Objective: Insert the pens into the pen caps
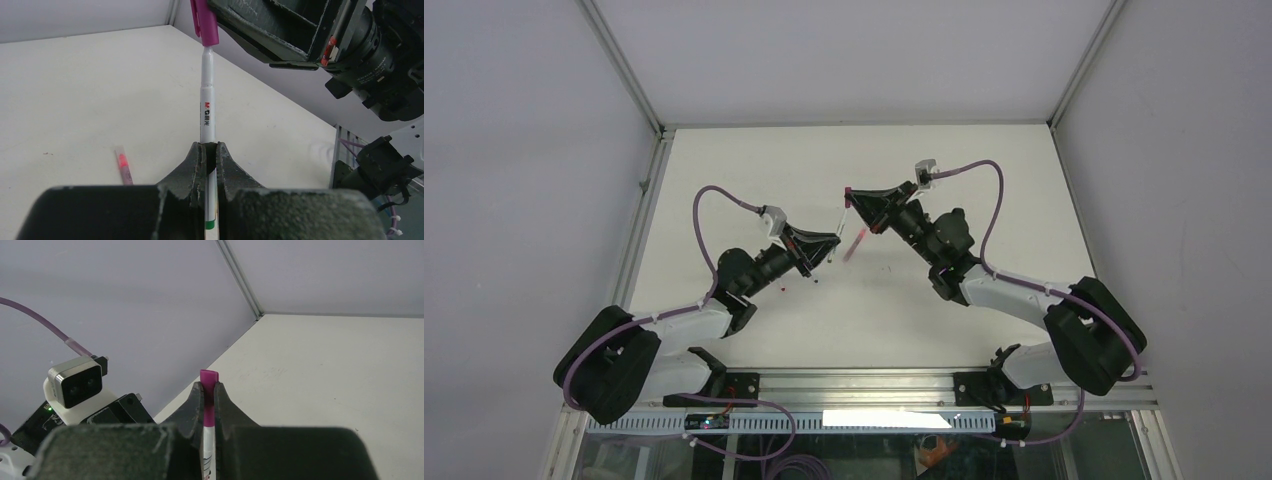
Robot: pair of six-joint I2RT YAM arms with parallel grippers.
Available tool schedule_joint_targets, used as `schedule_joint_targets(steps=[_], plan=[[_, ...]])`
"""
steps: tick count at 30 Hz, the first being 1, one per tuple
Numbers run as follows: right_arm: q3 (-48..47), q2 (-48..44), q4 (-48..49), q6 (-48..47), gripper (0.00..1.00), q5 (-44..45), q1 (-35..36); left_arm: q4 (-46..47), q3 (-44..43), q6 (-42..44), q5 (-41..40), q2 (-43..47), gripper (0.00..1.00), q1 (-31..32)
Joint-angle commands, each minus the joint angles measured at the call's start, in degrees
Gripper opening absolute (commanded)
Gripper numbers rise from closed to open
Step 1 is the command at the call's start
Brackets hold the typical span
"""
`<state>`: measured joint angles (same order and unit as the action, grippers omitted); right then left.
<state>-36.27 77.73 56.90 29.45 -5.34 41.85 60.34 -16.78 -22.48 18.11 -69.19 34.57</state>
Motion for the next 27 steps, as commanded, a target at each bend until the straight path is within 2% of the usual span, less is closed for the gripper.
schedule_joint_targets(steps=[1, 27], plan=[[0.2, 1.2, 4.3, 2.5, 0.00, -1.7, 0.1, 5.1, -0.9, 2.6, -0.7, 0.9, 0.00, 0.7], [3.1, 5.5, 9.8, 3.4, 0.00, -2.8, 3.2, 8.5, -6.3, 5.4, -3.2, -1.1, 0.00, 0.6]])
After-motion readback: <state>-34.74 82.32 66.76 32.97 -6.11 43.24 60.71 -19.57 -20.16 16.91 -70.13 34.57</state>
